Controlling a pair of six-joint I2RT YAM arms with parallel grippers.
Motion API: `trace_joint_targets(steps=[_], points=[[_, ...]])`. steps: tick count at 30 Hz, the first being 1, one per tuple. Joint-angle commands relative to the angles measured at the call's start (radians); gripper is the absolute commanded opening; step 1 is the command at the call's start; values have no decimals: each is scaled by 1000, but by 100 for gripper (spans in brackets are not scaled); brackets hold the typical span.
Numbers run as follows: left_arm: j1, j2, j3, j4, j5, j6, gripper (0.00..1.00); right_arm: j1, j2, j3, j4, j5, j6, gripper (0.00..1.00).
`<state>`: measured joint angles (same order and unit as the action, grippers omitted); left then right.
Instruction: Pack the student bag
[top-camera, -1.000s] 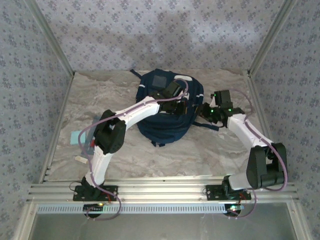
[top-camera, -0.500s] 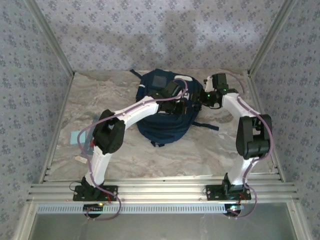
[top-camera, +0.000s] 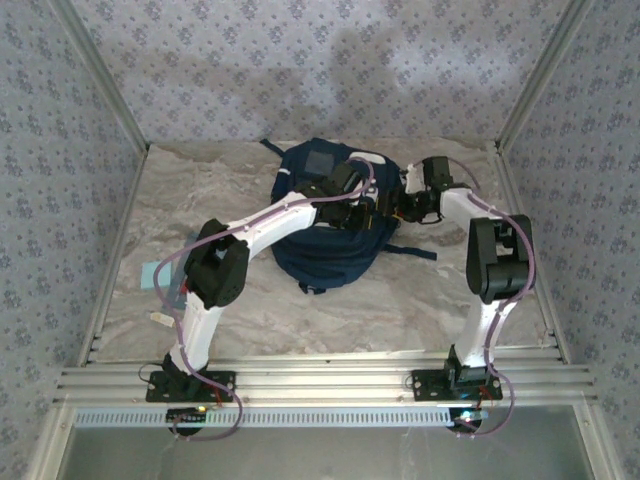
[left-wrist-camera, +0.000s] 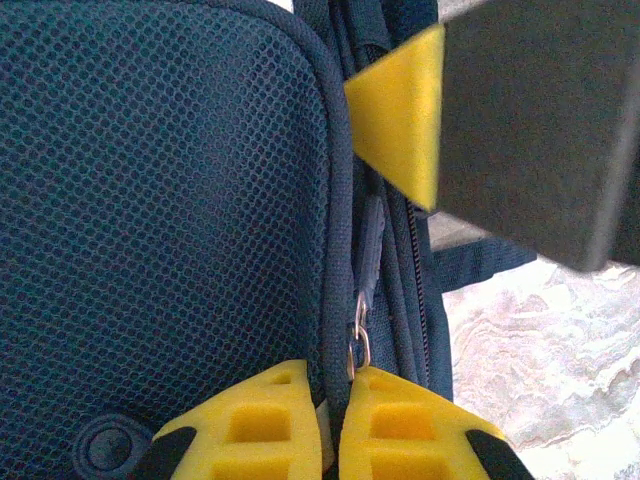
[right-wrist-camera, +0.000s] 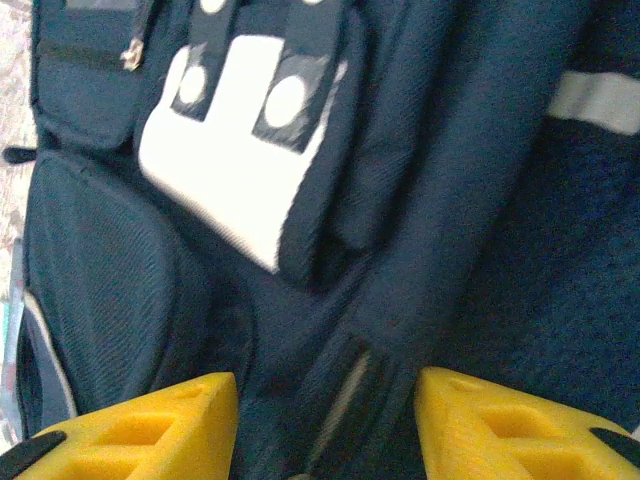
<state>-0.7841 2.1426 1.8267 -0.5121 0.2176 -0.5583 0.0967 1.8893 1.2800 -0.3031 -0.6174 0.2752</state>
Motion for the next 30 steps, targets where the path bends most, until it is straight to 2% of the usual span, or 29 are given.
trace_joint_targets(steps=[1, 10, 14, 23, 30], points=[[12, -77, 9, 55, 26, 21, 0, 27, -73, -49, -6, -31, -9, 52], [14, -72, 11, 61, 19, 9, 0, 46, -154, -151, -2, -20, -4, 51], [14, -70, 18, 63, 24, 8, 0, 50, -136, -165, -14, -10, -21, 50], [15, -79, 12, 61, 26, 3, 0, 60, -82, -144, 13, 19, -16, 42], [14, -78, 13, 62, 25, 3, 0, 58, -82, -141, 30, 32, 0, 11]])
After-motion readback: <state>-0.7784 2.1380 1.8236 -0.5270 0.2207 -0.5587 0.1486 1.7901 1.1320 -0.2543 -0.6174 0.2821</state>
